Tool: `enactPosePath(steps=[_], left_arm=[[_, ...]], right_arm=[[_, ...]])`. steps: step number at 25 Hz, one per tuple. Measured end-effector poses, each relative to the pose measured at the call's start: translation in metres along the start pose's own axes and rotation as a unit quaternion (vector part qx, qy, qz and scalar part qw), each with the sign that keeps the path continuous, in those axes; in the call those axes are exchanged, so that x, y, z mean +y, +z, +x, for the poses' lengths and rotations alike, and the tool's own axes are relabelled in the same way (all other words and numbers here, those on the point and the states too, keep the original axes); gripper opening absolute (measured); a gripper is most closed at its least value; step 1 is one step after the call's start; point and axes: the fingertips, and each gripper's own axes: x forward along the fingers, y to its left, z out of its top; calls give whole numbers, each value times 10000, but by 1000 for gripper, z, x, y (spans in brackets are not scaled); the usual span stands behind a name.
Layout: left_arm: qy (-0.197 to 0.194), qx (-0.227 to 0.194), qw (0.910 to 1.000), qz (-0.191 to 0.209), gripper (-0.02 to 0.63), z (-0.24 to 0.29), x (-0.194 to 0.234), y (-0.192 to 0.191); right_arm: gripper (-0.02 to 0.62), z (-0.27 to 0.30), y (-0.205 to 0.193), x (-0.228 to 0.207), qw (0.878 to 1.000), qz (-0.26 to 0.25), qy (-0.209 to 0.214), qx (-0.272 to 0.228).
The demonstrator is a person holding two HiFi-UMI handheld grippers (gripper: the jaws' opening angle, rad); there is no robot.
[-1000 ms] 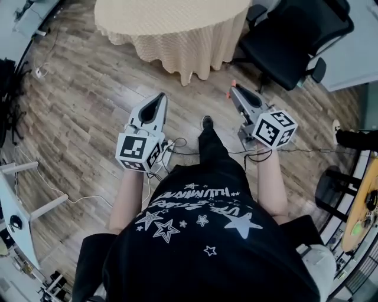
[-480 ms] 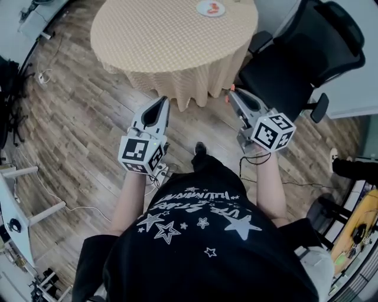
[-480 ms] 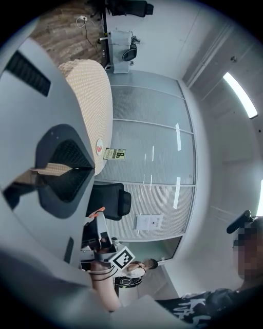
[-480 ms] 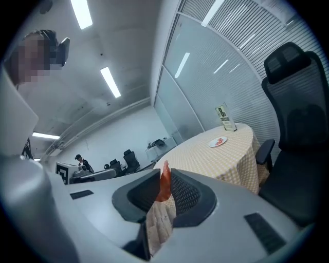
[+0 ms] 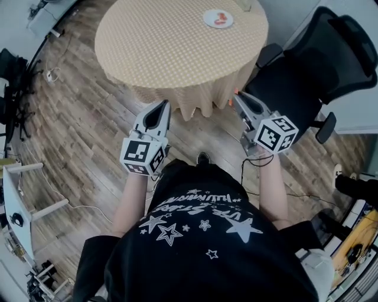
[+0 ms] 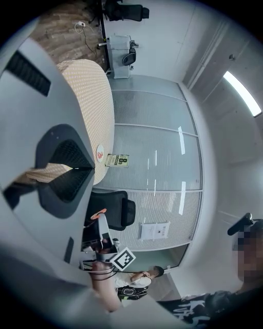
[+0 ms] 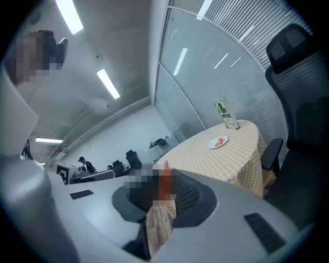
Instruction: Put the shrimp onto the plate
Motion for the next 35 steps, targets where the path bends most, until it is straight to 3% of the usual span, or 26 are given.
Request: enactPosePath(steps=[7,17,23,35], left_arm=[[-35,45,9999,136,2,16,2,1],[-225,117,9997,2,2,40,14,-1],[-368,1,9992,-133,2,81,42,8],[-713,14,9974,-120,2,171,123,39]], right_arm=[[69,1,-2,-13,9999,148,50,-53],[69,13,10,-28,9995,209,-153,-160],[69,35,28,-52,9987,240,-423,-178],[69,133,85,-92,9963,255,-807,-159]])
